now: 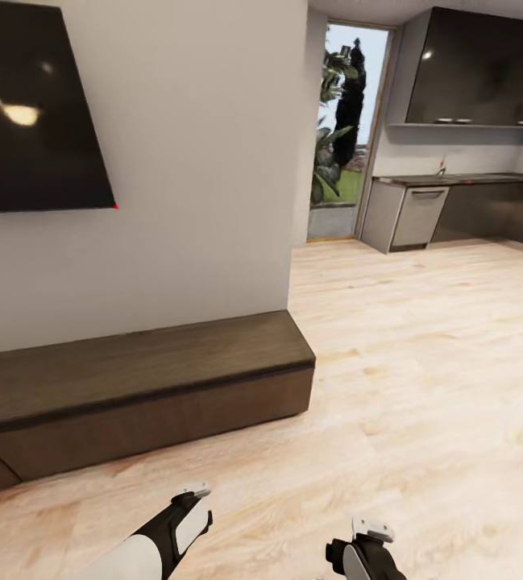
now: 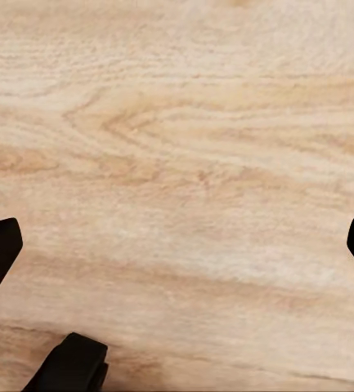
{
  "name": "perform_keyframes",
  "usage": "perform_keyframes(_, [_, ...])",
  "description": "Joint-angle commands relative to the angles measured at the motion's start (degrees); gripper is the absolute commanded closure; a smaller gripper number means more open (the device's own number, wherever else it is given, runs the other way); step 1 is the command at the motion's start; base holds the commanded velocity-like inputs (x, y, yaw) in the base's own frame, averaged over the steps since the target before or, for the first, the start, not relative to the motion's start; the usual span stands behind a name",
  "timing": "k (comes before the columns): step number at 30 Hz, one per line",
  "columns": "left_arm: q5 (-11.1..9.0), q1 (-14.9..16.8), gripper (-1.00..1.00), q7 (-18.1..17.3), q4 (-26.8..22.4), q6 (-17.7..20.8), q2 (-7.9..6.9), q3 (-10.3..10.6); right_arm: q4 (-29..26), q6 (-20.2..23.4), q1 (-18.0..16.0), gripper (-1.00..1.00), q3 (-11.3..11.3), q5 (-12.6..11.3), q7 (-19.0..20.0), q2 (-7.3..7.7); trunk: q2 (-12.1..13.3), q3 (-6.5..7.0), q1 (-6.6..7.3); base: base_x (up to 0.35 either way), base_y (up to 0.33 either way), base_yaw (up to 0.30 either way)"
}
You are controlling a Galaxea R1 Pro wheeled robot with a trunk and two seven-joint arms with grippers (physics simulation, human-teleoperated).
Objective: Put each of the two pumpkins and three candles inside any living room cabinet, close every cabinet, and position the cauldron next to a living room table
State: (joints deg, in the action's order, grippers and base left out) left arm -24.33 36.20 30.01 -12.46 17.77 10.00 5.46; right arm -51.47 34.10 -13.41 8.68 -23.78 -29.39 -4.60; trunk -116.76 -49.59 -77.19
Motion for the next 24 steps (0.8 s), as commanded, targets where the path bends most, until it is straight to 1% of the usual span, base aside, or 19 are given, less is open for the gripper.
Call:
perform_keyframes(1, [-0.28, 0.01, -1.0, 0.4, -0.11, 0.33, 0.0, 0.37, 0.01, 0.09, -0.03, -1.0, 0.14, -0.65, -0.58, 0.03, 0.39, 0.1, 0.23, -0.002, 0.0, -0.277])
perform_keyframes(6, [-0.28, 0.01, -1.0, 0.4, -0.11, 0.33, 0.0, 0.35, 2.34, -0.11, -0.03, -1.0, -0.12, -1.02, -0.58, 0.03, 2.4, 0.96, 1.33, 0.0, 0.0, -0.277])
perform_keyframes(9, [-0.28, 0.01, -1.0, 0.4, -0.08, 0.33, 0.0, 0.36, 2.74, -1.78, -0.03, -1.0, -0.18, -1.08, -0.65, 0.03, 3.6, 1.5, 1.99, 0.0, 0.0, -0.278])
perform_keyframes(12, [-0.28, 0.01, -1.0, 0.4, -0.03, 0.33, -0.35, 0.38, 2.84, -2.59, -0.03, -1.0, -1.53, -1.12, -0.71, 0.0, 4.8, 2.04, 2.65, 0.0, 0.0, -0.281])
perform_keyframes(14, [-0.28, 0.01, -1.0, 0.4, -0.02, 0.33, -0.62, 0.4, 2.86, -2.69, -0.03, -1.0, -3.19, -1.16, -0.68, -0.04, 5.6, 2.4, 3.09, 0.0, 0.0, -0.286])
perform_keyframes(16, [-0.28, 0.01, -1.0, 0.4, -0.02, 0.33, -0.71, 0.42, 2.86, -2.71, -0.03, -1.0, -4.18, -1.18, -0.62, -0.05, 6.41, 2.76, 3.53, 0.0, 0.0, -0.287])
perform_keyframes(18, [-0.28, 0.01, -1.0, 0.4, -0.02, 0.33, -0.75, 0.43, 2.87, -2.72, -0.03, -1.0, -4.66, -1.2, -0.63, -0.05, 7.21, 3.12, 3.97, 0.0, 0.0, -0.288])
perform_keyframes(23, [-0.28, 0.01, -1.0, 0.37, -0.02, 0.33, -0.77, 0.39, 2.9, -2.79, -0.03, -1.0, -4.9, -1.26, -0.58, -0.06, 9.21, 4.01, 5.07, 0.0, 0.0, -0.288])
perform_keyframes(24, [-0.28, 0.01, -1.0, 0.36, -0.02, 0.33, -0.79, 0.39, 2.89, -2.8, -0.03, -1.0, -4.9, -1.27, -0.58, -0.06, 9.21, 4.01, 5.07, 0.0, 0.0, -0.288])
